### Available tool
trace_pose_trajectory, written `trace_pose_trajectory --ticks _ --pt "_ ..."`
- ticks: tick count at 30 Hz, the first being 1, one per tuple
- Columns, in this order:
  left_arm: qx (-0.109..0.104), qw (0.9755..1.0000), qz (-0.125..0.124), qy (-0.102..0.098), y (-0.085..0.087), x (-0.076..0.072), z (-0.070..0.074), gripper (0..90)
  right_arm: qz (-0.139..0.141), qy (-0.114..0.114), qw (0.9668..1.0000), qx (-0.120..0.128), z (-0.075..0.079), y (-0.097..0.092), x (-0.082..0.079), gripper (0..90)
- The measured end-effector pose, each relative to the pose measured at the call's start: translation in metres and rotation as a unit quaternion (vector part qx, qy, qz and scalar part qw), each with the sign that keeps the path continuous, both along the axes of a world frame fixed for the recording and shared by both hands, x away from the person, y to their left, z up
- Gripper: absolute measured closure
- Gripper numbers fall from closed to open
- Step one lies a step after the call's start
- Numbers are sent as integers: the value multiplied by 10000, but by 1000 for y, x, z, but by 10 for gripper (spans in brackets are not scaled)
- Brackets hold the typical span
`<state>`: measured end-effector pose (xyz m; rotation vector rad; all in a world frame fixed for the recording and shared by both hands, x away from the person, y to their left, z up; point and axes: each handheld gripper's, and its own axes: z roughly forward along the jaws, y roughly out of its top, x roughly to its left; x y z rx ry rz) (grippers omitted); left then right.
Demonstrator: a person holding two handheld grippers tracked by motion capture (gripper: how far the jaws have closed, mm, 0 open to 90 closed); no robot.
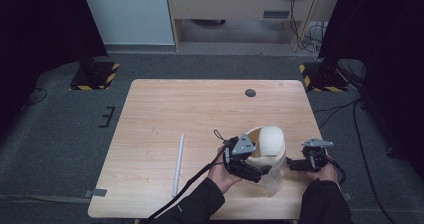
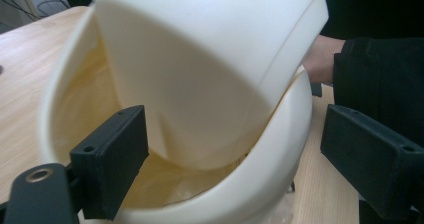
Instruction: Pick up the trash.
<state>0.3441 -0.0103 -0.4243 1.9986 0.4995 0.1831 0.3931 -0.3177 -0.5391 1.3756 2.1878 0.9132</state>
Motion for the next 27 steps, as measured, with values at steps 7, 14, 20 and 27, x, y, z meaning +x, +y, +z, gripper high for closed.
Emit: trace_pose_trajectory --ticks 7,14,20,27 --pt "-25 9992 322 -223 52 -3 18 114 -6 5 10000 3 0 0 0 5" --pt "-44 9957 890 -269 114 -2 19 114 -54 88 9999 -22 2 2 1 5" --pt "262 9909 1318 -120 156 0 0 115 -69 89 9999 -32 2 2 0 4" --pt "521 9831 1750 168 186 0 -29 124 -60 89 9999 -31 2 2 0 4"
